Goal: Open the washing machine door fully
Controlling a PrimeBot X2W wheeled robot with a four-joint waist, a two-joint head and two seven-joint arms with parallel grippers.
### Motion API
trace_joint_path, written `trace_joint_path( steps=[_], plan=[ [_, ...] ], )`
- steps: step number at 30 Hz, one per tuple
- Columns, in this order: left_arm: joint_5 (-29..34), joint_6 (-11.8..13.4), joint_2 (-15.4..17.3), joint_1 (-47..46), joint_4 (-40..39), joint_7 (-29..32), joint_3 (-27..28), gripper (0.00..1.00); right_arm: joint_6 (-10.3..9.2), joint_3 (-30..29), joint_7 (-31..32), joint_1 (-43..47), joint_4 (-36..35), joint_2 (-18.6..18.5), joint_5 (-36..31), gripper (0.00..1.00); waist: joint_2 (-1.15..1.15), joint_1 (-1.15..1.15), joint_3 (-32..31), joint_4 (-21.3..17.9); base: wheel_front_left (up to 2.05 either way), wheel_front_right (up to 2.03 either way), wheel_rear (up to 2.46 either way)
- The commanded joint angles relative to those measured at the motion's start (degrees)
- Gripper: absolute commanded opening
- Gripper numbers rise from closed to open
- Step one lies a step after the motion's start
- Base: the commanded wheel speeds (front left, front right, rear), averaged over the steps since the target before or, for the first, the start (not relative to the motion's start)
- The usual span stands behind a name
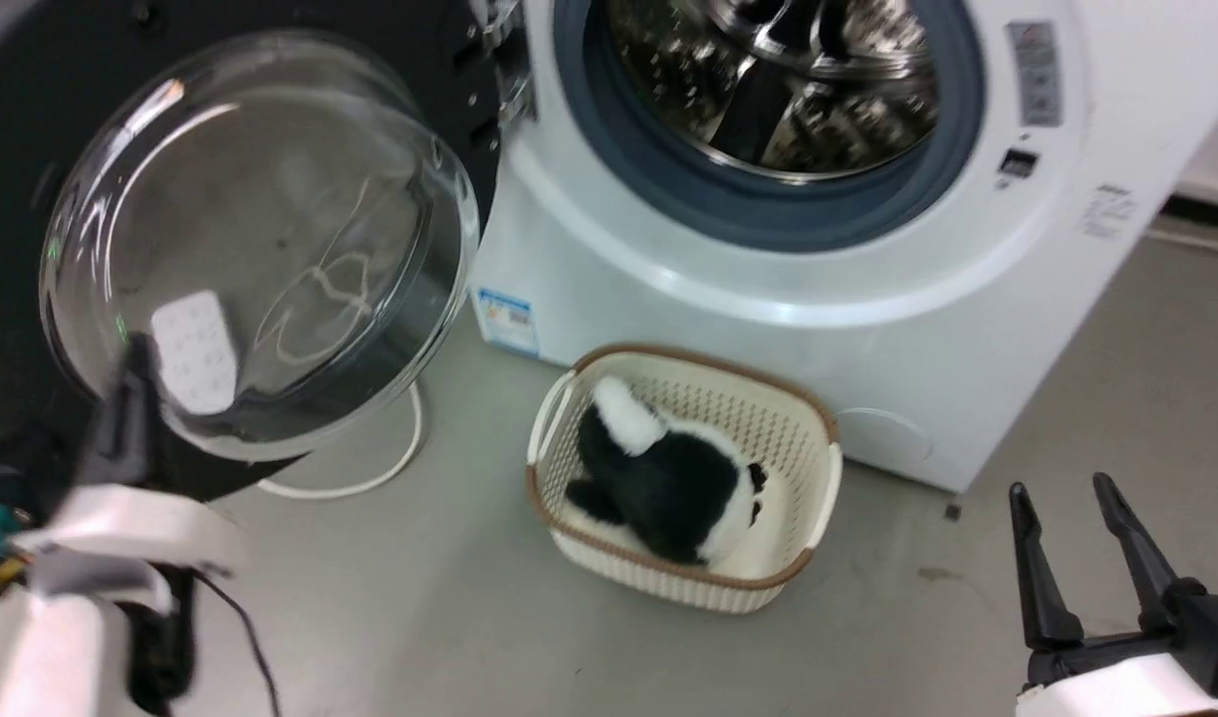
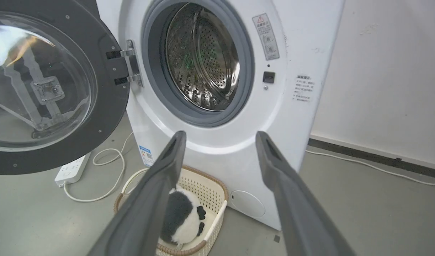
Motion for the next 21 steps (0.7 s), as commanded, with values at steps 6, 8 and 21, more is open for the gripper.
trace_joint_path(
  steps=[6,8,21],
  plan=[
    [1.6,2.0,-3.7,8.6,-10.0,2.0,-3.6,0.00,0.03,-1.2,-0.9,1.8,0.8,0.3,1.6,1.00,0.00,0.01,-5.1,-6.0,0.00,0.00,0.00],
    [1.7,2.2,-4.4,11.0,-12.3,2.5,-4.7,0.00,0.03,-1.4,-1.0,2.2,0.9,0.3,2.2,1.00,0.00,0.01,-5.8,-7.6,0.00,0.00,0.00],
    [6.9,5.2,-8.7,19.9,-14.5,0.1,-11.9,1.00,0.03,-0.7,-1.4,4.8,2.1,0.3,4.2,1.00,0.00,0.01,-7.1,-15.0,0.00,0.00,0.00]
  ],
)
